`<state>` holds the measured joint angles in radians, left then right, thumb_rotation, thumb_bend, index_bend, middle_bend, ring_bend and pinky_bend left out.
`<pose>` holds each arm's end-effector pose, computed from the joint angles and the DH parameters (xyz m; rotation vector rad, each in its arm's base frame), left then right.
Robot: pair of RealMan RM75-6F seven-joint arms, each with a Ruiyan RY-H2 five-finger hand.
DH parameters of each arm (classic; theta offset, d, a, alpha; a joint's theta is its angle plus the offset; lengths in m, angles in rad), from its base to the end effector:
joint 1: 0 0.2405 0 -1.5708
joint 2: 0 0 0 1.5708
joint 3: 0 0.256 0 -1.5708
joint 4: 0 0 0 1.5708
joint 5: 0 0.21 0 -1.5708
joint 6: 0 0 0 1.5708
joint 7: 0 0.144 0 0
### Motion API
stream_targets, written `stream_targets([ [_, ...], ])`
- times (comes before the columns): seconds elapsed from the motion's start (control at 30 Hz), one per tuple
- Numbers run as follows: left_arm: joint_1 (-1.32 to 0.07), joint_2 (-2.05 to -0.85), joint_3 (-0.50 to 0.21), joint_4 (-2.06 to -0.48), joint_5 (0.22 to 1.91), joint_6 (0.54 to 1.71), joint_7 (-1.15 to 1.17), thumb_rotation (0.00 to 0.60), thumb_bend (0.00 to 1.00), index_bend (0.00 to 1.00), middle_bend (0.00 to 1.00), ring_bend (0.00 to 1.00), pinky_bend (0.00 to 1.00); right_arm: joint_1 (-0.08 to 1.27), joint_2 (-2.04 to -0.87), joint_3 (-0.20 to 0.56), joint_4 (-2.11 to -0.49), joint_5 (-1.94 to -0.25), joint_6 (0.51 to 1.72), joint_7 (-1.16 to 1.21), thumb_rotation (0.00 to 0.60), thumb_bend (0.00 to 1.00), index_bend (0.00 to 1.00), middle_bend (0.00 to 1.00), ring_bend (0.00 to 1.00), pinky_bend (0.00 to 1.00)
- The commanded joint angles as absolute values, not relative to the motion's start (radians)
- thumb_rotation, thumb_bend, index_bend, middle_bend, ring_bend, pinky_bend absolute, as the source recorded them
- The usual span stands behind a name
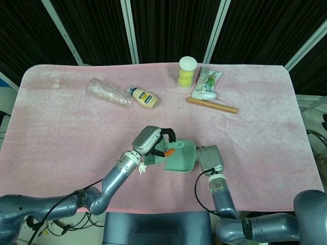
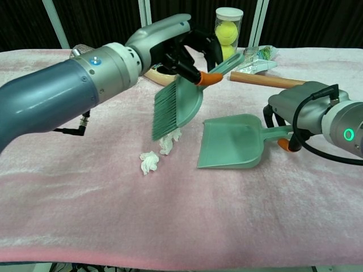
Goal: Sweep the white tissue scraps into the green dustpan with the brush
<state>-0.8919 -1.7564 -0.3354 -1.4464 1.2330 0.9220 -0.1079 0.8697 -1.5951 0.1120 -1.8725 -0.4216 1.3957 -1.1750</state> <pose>-0.0226 0.3428 -0.0546 -1.8516 -1.3660 -1.5115 -0.1292 -0.2880 -0.0217 1.8262 -0.8161 0.2997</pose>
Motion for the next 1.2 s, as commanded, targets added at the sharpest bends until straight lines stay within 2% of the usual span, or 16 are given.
stream_targets([
  [0.03,-0.861,-1.714,-0.301,-1.477,1.227,0.913,-0.112,0.600,0.39,0.61,0.64,0.91,1.00,0.871,-1.599,0.107,-1.873,-0.433,1.387,-1.169,0.600,0.51,0.62,0.57,0.70,0.81],
  [0.33,-0.795,-1.648,-0.223,-1.510,1.241,0.920,-0.146,0.600,0.39,0.61,0.65,0.91,1.00,0.871,-1.607,0.093,-1.870,-0.445,1.375,-1.160,0.600,0.51,0.62,0.57,0.70,0.81],
  [0.5,-0.780,-1.651,-0.193,-1.483,1.260,0.919,-0.168,0.600,0.39,0.61,0.65,0.91,1.00,0.870,-1.615,0.089,-1.867,-0.446,1.377,-1.158,0.600,0.51,0.62,0.57,0.70,0.81],
  [1.2,-0.903,-1.928,-0.256,-1.151,1.296,0.856,-0.276,0.600,0.40,0.61,0.65,0.91,1.00,0.875,-1.623,0.096,-1.839,-0.429,1.364,-1.159,0.600,0.51,0.62,0.57,0.70,0.81],
])
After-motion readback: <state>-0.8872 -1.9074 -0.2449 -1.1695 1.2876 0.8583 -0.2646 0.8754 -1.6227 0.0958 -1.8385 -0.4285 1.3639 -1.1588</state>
